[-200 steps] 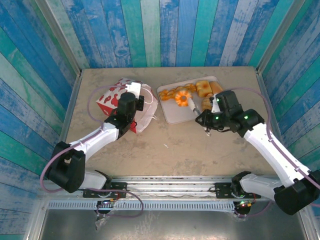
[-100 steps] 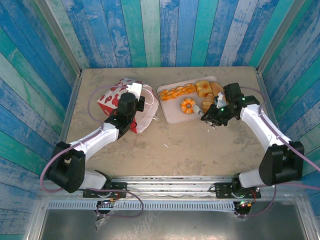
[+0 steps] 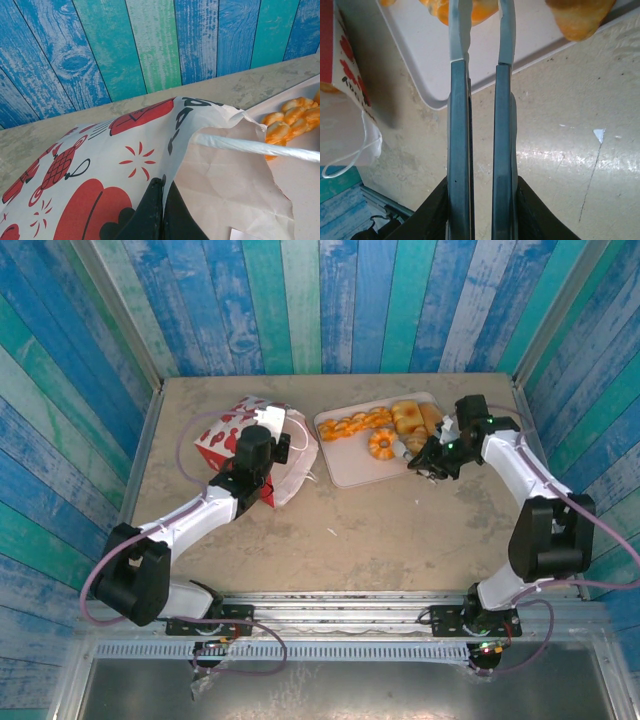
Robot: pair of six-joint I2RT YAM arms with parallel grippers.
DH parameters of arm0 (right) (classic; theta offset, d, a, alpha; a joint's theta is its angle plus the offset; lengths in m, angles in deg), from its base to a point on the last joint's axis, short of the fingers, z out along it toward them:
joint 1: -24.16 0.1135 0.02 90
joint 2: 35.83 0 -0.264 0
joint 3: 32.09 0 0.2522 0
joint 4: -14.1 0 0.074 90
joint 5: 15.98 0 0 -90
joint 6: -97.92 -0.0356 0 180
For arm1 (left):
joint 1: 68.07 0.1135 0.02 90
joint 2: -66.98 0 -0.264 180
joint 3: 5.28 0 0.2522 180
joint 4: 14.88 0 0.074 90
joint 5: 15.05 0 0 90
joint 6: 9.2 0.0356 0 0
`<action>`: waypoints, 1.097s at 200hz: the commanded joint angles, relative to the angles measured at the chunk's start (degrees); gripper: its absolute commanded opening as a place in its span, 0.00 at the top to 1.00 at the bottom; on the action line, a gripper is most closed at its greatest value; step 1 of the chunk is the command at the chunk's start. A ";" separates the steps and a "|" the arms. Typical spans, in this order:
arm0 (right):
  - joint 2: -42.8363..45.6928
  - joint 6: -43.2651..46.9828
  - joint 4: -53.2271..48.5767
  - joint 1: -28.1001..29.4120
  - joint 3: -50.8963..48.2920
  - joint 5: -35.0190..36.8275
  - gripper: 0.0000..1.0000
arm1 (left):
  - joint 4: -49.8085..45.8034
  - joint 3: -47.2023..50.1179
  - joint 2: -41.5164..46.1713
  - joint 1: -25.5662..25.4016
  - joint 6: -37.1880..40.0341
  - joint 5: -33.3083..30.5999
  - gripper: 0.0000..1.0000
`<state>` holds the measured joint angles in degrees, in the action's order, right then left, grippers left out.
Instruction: Take the fake bread out of the paper bag
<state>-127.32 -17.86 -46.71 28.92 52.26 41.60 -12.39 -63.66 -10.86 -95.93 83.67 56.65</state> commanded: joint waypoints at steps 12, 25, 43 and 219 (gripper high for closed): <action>-1.32 1.36 0.30 -1.12 2.71 -1.59 0.87 | 0.91 0.40 2.46 -0.05 0.80 0.24 1.00; -1.52 1.35 0.33 -1.28 3.02 -1.51 0.80 | 0.98 0.50 2.44 0.01 0.81 0.20 1.00; -1.51 1.35 0.41 -1.43 3.31 -1.32 0.71 | 1.15 0.47 2.46 -0.03 0.97 0.02 1.00; 4.28 1.55 -0.72 -1.53 4.53 -1.59 0.63 | 1.23 0.58 3.95 -0.05 2.46 1.48 1.00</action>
<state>-127.25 -17.03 -46.93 27.71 55.67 41.73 -12.41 -63.64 -10.45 -95.93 84.96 56.74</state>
